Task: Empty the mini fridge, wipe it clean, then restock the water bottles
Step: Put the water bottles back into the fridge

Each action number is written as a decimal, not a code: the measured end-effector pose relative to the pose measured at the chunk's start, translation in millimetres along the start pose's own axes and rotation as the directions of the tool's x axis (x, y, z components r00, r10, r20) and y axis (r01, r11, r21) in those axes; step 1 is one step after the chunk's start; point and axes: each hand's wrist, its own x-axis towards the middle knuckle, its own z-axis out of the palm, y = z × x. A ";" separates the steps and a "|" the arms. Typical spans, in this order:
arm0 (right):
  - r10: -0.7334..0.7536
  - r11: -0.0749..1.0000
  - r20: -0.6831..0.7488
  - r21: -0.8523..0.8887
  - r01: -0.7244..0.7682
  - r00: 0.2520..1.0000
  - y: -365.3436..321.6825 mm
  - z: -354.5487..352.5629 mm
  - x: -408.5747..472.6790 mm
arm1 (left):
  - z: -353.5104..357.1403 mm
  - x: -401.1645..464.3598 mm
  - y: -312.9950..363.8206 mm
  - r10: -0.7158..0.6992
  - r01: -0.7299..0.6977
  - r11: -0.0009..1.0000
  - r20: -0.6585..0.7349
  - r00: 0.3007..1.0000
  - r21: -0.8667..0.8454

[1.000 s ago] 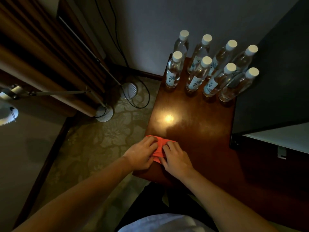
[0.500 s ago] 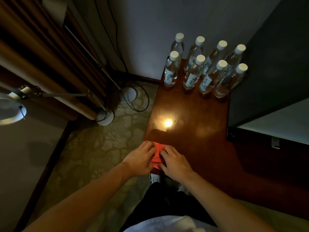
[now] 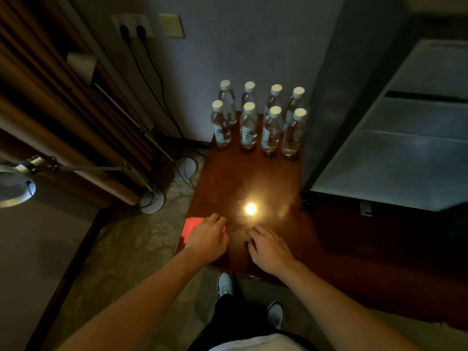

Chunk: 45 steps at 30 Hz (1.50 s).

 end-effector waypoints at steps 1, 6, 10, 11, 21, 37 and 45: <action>0.007 1.000 -0.021 0.004 -0.007 1.000 8.8 -6.8 -6.2 | -2.5 2.1 13.6 0.006 -0.006 1.000 -0.016 1.000 -0.011; 0.081 0.997 -0.140 0.017 -0.079 0.987 52.2 -49.5 -31.9 | -17.4 16.9 79.9 0.042 -0.050 0.995 -0.091 0.995 -0.087; 0.201 0.977 -0.217 0.112 -0.180 0.955 79.0 -87.3 -51.7 | -27.4 30.2 125.1 0.081 -0.096 0.985 -0.111 0.991 -0.141; 0.233 0.969 -0.238 0.134 -0.206 0.943 84.8 -96.1 -55.9 | -29.7 33.8 135.3 0.086 -0.104 0.981 -0.113 0.990 -0.162; 0.538 0.802 -0.353 0.493 -0.336 0.765 102.9 -124.5 -73.7 | -32.2 64.7 201.4 0.093 -0.143 0.921 -0.152 0.984 -0.362; 0.640 0.722 -0.354 0.581 -0.376 0.682 101.2 -141.3 -51.2 | -50.0 97.3 192.3 0.129 -0.173 0.882 -0.130 0.983 -0.438; 0.512 0.823 -0.309 0.443 -0.355 0.802 59.5 -143.7 -2.0 | -73.9 112.5 139.1 0.034 -0.113 0.886 -0.178 0.983 -0.450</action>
